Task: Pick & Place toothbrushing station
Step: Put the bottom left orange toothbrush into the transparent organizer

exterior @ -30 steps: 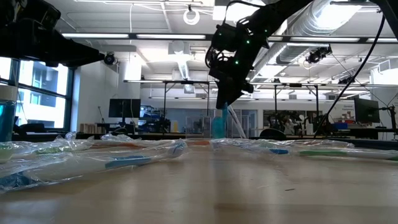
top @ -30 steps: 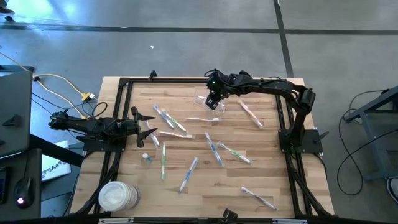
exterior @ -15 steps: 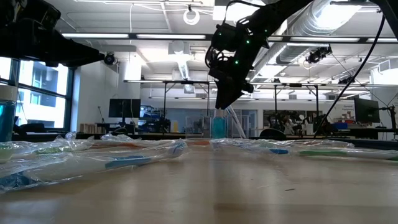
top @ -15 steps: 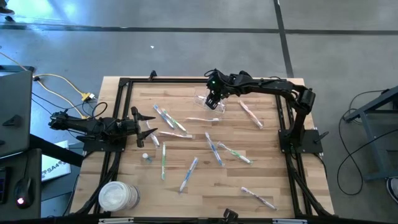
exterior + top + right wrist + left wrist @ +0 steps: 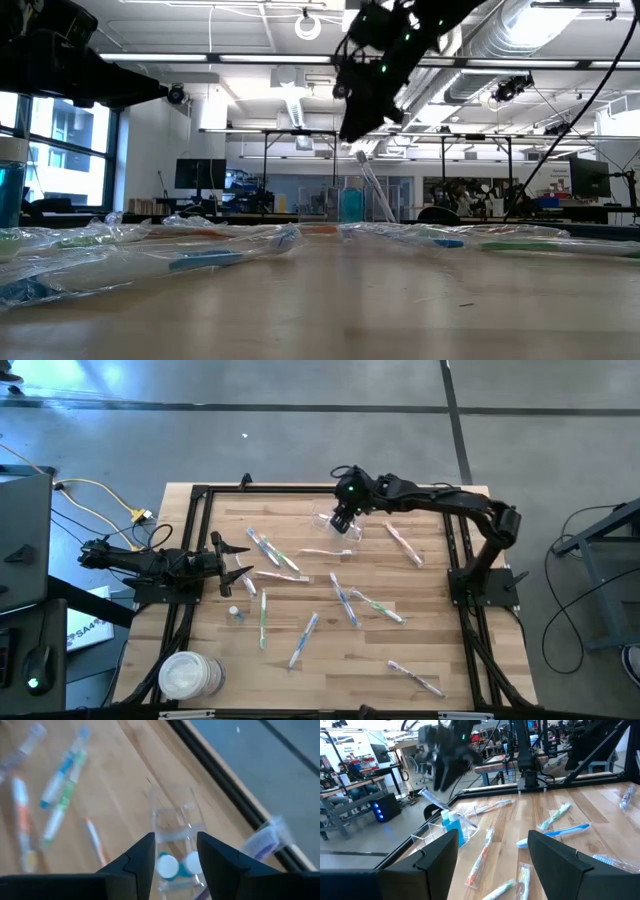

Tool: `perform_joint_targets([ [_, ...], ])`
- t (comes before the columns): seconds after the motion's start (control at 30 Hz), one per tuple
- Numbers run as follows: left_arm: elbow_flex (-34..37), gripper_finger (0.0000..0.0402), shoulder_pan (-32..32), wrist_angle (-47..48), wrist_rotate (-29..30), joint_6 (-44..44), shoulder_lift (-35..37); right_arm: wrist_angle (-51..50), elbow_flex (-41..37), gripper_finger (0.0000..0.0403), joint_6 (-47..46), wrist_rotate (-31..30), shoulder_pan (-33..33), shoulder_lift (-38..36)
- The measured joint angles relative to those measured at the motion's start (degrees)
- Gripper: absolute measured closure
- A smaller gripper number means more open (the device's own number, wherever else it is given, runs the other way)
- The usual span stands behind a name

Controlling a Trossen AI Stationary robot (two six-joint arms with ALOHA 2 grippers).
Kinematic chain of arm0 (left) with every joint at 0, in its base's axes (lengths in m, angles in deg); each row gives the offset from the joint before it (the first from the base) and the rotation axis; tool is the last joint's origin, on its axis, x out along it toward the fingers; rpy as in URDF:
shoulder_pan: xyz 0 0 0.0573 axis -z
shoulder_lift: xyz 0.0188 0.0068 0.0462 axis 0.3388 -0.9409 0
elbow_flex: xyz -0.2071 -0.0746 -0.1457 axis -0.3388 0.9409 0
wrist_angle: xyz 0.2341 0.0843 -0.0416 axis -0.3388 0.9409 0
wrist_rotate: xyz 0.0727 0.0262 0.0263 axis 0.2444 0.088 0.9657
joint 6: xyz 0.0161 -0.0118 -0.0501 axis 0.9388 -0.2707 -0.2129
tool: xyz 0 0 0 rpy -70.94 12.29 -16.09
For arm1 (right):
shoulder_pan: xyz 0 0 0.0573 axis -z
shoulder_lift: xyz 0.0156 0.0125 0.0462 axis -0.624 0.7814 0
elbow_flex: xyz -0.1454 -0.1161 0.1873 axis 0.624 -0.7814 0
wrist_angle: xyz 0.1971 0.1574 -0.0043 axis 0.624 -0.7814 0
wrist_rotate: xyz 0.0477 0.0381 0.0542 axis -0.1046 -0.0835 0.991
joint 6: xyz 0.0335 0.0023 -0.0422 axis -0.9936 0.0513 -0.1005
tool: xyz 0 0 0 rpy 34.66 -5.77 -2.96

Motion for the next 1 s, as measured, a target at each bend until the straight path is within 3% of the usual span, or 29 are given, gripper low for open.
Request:
perform_joint_targets([
  [0.23,0.00,0.0162,-0.02,-0.01,-0.02,0.02,0.00,-5.17,0.07,0.0265,0.07,4.23,-5.66,-5.43],
  [0.33,0.00,0.0162,0.00,-0.02,-0.04,-0.04,0.00,-10.58,0.04,0.0265,-0.01,3.42,-9.15,-6.00],
  [0.57,0.02,0.0162,-0.01,-0.44,-0.68,-2.46,0.00,-25.53,0.04,0.0265,-7.25,-4.36,-15.57,-5.98],
  [0.77,-0.10,0.0162,-0.01,-1.91,-0.85,-0.26,0.00,-32.13,0.04,0.0265,-13.50,-11.74,-20.34,-6.34],
  [1.0,-6.31,0.0162,-0.01,2.54,-0.41,-1.03,-2.34,-37.73,-1.36,0.0265,-18.51,-21.11,-25.88,-8.07],
])
